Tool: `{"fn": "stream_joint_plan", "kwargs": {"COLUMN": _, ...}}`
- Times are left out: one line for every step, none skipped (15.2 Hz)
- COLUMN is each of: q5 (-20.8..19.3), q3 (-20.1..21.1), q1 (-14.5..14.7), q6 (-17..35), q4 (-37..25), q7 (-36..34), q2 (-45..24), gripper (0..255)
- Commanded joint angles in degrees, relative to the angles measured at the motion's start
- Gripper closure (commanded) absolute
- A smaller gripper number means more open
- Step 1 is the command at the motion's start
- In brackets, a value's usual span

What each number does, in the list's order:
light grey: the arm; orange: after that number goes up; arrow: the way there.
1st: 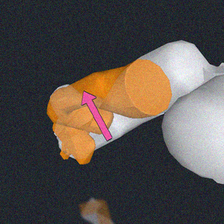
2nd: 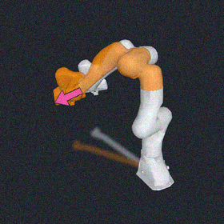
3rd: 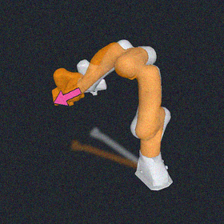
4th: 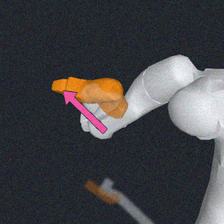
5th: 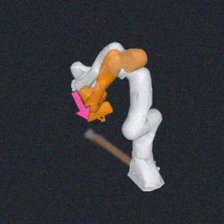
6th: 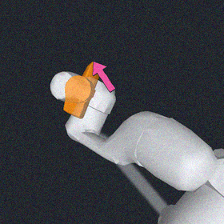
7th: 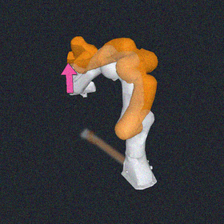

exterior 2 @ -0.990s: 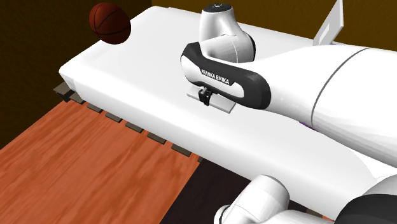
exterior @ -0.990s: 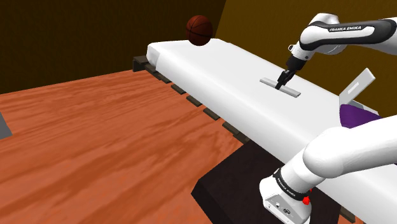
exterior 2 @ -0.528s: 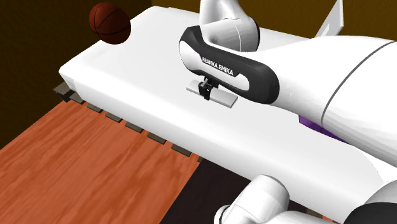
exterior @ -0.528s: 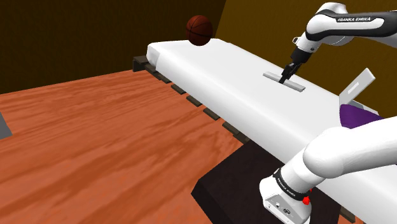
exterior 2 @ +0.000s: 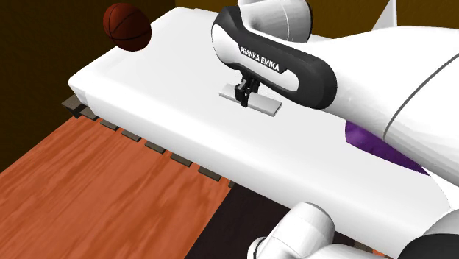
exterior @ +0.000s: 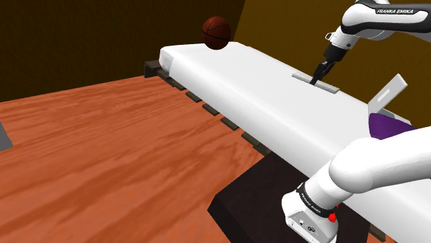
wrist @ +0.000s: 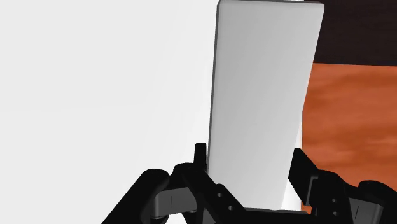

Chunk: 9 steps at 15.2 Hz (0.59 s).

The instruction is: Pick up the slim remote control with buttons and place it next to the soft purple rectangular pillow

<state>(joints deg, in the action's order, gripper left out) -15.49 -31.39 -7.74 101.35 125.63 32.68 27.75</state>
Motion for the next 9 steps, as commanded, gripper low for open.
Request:
{"fn": "stream_joint_plan", "kwargs": {"q5": -0.33, "q3": -2.23, "q1": -0.45, "q6": 0.21, "q4": -1.38, "q7": 2.75, "q2": -1.15, "gripper": 255}}
{"fn": "stream_joint_plan", "kwargs": {"q5": -0.47, "q3": -3.49, "q1": -0.69, "q6": 0.3, "q4": -2.18, "q7": 4.29, "q2": -1.8, "gripper": 255}}
{"fn": "stream_joint_plan", "kwargs": {"q5": -0.54, "q3": -4.78, "q1": -0.9, "q6": 0.4, "q4": -3.05, "q7": 5.86, "q2": -2.52, "gripper": 255}}
{"fn": "stream_joint_plan", "kwargs": {"q5": -0.55, "q3": -6.11, "q1": -1.06, "q6": 0.52, "q4": -3.97, "q7": 7.46, "q2": -3.32, "gripper": 255}}
{"fn": "stream_joint_plan", "kwargs": {"q5": -0.48, "q3": -7.48, "q1": -1.19, "q6": 0.64, "q4": -4.95, "q7": 9.09, "q2": -4.2, "gripper": 255}}
{"fn": "stream_joint_plan", "kwargs": {"q5": -0.32, "q3": -8.88, "q1": -1.28, "q6": 0.77, "q4": -5.99, "q7": 10.76, "q2": -5.16, "gripper": 255}}
{"fn": "stream_joint_plan", "kwargs": {"q5": -0.07, "q3": -10.32, "q1": -1.33, "q6": 0.9, "q4": -7.1, "q7": 12.47, "q2": -6.21, "gripper": 255}}
{"fn": "stream_joint_plan", "kwargs": {"q5": 0.28, "q3": -11.84, "q1": -1.32, "q6": 1.04, "q4": -8.26, "q7": 14.22, "q2": -7.35, "gripper": 255}}
{"fn": "stream_joint_plan", "kwargs": {"q5": 0.75, "q3": -13.38, "q1": -1.3, "q6": 1.19, "q4": -9.48, "q7": 16.04, "q2": -8.61, "gripper": 255}}
